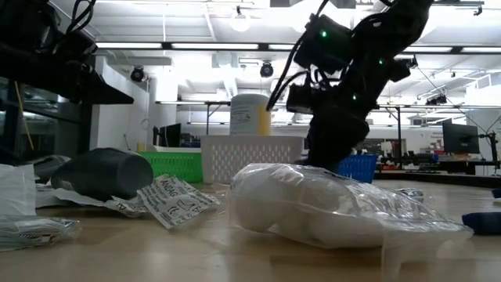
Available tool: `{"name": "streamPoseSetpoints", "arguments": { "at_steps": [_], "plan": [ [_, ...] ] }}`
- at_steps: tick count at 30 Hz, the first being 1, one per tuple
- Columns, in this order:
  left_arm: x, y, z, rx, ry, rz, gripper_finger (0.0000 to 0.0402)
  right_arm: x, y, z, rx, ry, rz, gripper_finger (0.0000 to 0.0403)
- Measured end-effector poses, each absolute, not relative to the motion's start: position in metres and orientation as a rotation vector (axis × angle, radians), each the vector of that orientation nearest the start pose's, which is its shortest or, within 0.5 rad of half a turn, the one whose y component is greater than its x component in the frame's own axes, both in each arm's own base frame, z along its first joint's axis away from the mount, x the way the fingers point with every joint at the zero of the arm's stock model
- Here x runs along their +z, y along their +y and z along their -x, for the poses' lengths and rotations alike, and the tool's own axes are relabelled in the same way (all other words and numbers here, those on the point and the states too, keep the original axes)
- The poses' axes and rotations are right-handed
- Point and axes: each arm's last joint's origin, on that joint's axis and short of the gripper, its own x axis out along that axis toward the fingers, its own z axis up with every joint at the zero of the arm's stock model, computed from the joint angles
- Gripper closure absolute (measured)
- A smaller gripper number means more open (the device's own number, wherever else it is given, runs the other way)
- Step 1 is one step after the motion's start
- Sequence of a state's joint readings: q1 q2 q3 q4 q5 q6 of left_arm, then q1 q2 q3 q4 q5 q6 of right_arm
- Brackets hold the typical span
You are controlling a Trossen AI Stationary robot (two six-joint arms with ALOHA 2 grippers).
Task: Pick & Place Travel size toiletries
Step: Put the black deodorant into the top right white bin
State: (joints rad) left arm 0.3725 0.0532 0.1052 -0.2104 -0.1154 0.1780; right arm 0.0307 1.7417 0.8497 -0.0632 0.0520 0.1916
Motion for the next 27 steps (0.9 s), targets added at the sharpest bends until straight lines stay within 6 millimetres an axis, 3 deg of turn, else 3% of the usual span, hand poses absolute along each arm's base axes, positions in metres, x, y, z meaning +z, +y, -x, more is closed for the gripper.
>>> {"name": "streamPoseSetpoints", "arguments": {
  "at_steps": [4, 7, 11, 16, 23, 27],
  "plan": [
    [0.175, 0.037, -0.086, 0.471, 0.202, -0.154, 0.0199, 0.148, 0.009, -0.32, -0.096, 0.909, -0.208, 0.0199],
    [0.175, 0.037, -0.086, 0.472, 0.202, -0.153, 0.0199, 0.173, 0.007, -0.318, -0.106, 0.841, -0.23, 0.0199],
    [0.175, 0.037, -0.086, 0.471, 0.202, -0.153, 0.0199, 0.204, -0.006, -0.304, -0.263, 0.771, -0.167, 0.0199],
    [0.175, 0.037, -0.086, 0.471, 0.202, -0.153, 0.0199, 0.229, -0.045, -0.284, -0.53, 0.724, -0.061, 0.0187],
    [0.175, 0.037, -0.086, 0.471, 0.202, -0.153, 0.0199, 0.223, -0.116, -0.265, -0.705, 0.824, 0.035, 0.0193],
    [0.175, 0.037, -0.086, 0.471, 0.202, -0.153, 0.0199, 0.224, -0.145, -0.251, -0.755, 0.87, 0.105, 0.0188]
  ]
}}
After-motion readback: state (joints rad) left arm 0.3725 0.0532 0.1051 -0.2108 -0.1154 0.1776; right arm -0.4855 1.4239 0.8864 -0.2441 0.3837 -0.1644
